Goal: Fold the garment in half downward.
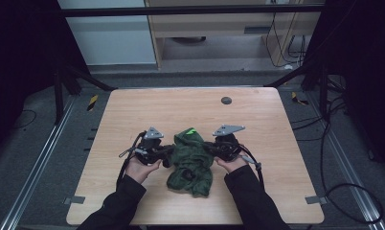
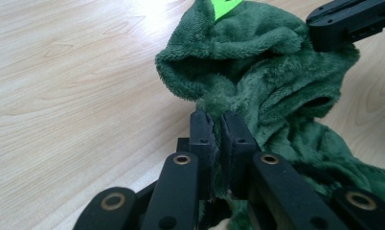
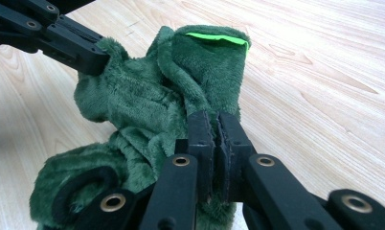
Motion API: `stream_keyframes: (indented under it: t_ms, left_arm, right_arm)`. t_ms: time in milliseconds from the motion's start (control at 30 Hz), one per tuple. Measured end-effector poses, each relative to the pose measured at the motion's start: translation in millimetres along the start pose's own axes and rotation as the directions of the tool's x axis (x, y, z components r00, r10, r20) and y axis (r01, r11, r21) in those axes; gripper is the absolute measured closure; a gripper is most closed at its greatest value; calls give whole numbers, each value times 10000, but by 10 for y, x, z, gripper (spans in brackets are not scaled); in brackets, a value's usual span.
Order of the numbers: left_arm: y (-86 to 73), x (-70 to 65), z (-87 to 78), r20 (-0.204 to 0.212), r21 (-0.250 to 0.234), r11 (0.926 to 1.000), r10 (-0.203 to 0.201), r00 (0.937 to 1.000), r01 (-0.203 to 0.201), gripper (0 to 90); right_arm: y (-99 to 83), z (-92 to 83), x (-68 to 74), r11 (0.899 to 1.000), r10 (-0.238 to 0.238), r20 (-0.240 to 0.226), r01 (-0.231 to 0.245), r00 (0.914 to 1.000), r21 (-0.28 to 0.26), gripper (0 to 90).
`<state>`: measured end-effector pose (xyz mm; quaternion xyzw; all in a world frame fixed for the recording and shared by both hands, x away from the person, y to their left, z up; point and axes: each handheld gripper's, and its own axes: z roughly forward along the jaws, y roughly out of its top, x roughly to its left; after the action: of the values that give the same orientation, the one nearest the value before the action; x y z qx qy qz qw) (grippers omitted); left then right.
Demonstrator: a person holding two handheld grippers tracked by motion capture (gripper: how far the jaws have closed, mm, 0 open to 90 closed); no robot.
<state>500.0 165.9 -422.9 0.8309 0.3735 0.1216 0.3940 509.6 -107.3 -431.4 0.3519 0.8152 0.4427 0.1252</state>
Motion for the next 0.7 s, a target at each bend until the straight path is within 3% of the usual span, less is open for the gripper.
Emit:
stream_keyframes:
  t_ms: [700]
  left_arm:
    - [-180,-174,-215,-29,-16,9999,156,9999,-156,845]
  right_arm:
    - [-115,-153,162,9992,-310,-332,302,9990,-253,858]
